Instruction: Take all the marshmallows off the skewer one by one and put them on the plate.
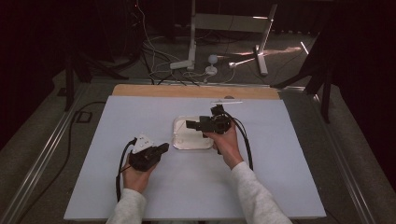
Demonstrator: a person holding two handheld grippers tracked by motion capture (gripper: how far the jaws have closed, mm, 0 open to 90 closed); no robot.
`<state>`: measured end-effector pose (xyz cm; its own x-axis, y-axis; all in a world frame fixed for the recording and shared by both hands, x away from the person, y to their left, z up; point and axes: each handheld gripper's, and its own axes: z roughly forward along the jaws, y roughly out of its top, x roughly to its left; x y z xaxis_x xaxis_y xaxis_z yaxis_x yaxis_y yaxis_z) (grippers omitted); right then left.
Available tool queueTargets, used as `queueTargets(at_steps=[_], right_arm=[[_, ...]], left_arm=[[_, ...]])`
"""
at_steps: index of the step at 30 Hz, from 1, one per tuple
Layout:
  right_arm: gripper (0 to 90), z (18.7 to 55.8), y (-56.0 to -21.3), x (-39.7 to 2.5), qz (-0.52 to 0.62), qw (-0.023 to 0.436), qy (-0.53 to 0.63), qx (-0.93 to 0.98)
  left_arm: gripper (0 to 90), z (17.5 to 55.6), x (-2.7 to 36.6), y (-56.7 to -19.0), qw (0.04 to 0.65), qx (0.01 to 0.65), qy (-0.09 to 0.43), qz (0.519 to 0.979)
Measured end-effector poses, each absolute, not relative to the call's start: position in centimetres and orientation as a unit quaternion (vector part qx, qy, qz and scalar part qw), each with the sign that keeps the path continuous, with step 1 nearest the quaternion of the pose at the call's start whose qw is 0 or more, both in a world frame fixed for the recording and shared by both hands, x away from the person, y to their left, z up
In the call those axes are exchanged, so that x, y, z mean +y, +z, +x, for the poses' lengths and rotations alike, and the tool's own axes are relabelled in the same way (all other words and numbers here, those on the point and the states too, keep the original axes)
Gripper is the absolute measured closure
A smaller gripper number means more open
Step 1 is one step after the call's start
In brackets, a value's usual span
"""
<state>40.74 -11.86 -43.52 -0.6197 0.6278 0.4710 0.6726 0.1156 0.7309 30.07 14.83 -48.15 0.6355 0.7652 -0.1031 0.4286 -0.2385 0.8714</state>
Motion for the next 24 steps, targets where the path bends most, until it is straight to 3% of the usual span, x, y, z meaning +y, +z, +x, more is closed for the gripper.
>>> queueTargets(at_steps=[19, 24], right_arm=[[16.0, 38.4, -45.3, -10.5, -0.415, 0.059, -0.509, -0.752], [25.3, 38.0, -45.9, -9.7, -0.407, 0.087, -0.517, -0.748]], left_arm=[[89.9, 29.7, 14.1, -47.8, 0.504, 0.381, 0.171, 0.756], [89.9, 29.6, 13.9, -47.7, 0.506, 0.376, 0.170, 0.757]])
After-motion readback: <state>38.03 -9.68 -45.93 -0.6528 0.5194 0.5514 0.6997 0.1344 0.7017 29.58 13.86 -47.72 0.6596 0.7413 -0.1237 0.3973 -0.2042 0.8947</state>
